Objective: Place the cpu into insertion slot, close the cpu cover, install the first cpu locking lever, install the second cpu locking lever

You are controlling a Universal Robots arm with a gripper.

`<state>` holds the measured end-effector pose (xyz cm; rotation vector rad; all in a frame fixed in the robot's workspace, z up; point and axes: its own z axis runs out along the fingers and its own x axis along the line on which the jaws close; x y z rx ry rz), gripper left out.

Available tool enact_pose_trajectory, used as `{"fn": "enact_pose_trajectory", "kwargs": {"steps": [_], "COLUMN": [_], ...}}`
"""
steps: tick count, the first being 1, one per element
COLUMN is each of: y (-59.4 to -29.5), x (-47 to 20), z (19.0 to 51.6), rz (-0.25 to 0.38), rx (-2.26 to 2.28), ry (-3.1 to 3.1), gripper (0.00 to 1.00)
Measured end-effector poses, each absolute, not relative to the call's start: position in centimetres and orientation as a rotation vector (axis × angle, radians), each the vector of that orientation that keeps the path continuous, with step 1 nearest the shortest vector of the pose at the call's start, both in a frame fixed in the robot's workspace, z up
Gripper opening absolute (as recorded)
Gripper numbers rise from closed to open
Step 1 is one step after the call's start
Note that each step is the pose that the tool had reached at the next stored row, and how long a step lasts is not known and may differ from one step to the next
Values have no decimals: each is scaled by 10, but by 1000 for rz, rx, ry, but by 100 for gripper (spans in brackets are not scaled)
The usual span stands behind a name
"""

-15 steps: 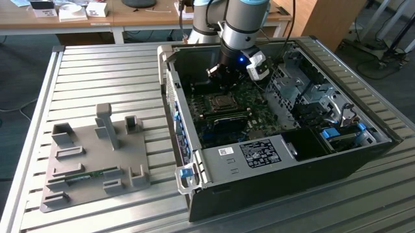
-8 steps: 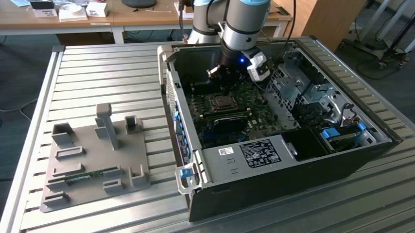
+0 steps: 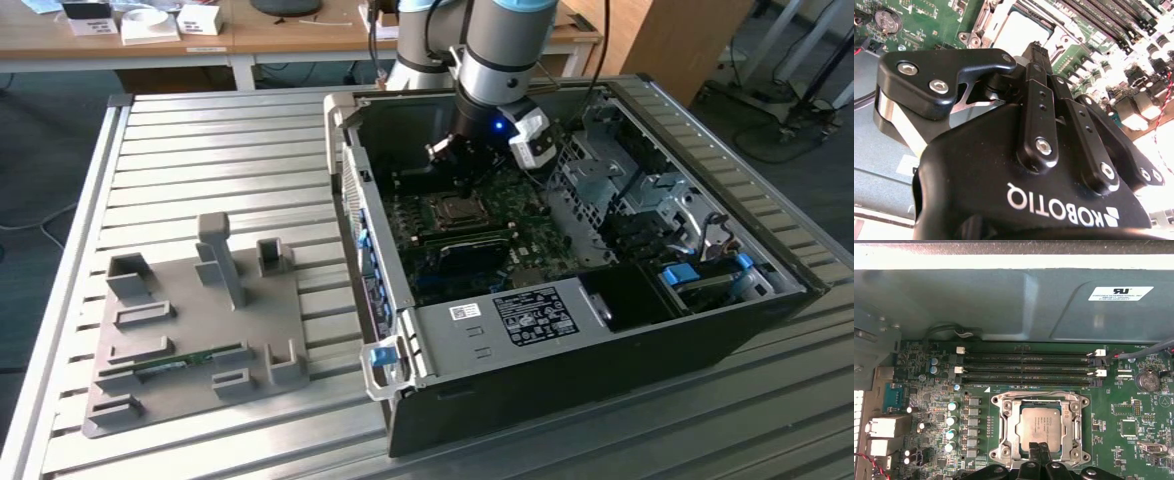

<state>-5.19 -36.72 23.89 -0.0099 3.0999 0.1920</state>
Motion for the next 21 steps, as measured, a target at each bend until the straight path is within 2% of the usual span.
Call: {"fn": "enact_pose_trajectory", "kwargs": {"steps": [21], "y": [-383], "x": [-52], "z": [239], "rz": [192], "rx": [-10], "ry": [3100], "gripper": [11]}}
